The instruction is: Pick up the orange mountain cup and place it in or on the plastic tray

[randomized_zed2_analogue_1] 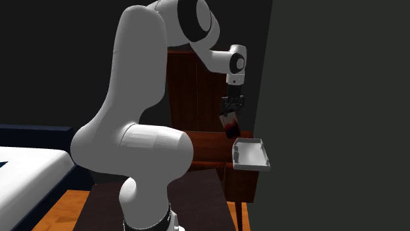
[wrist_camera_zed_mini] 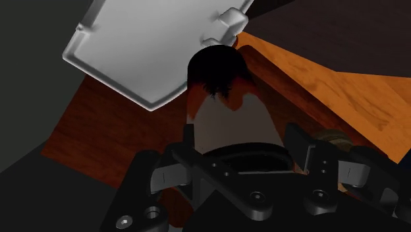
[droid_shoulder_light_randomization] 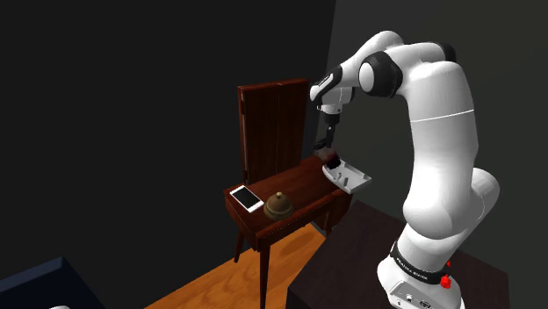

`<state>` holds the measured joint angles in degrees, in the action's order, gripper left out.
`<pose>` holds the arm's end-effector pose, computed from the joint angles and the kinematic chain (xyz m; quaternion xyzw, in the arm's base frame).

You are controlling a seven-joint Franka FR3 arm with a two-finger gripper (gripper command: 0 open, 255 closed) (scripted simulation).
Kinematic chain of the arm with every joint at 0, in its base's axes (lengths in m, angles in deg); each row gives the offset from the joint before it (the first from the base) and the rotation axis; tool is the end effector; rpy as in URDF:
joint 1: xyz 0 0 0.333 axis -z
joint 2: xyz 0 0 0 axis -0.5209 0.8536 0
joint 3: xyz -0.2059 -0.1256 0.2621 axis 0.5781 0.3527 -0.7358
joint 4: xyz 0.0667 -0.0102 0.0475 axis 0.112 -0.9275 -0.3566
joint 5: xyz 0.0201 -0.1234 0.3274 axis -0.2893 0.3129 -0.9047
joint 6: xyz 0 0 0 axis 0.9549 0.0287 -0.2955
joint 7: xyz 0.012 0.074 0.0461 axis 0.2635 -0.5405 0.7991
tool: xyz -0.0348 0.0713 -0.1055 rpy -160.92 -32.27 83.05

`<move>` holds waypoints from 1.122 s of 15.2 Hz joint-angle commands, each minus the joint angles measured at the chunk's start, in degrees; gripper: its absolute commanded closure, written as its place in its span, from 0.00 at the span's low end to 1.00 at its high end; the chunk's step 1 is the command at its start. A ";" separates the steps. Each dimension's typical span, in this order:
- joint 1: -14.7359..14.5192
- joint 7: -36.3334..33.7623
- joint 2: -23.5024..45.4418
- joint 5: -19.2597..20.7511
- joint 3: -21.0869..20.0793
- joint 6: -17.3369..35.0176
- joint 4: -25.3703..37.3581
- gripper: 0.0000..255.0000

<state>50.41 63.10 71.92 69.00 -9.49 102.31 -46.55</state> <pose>0.4967 -0.3805 0.3284 -0.9813 -0.1746 0.0619 0.0522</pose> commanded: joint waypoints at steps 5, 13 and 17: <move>-0.31 -0.49 -2.38 1.02 0.59 -3.68 1.48 1.00; 2.34 3.34 -5.14 2.31 2.52 -7.00 2.16 1.00; 5.37 7.58 -6.05 2.91 4.16 -8.80 3.11 1.00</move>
<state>55.23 69.79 66.43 71.64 -5.72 94.01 -43.42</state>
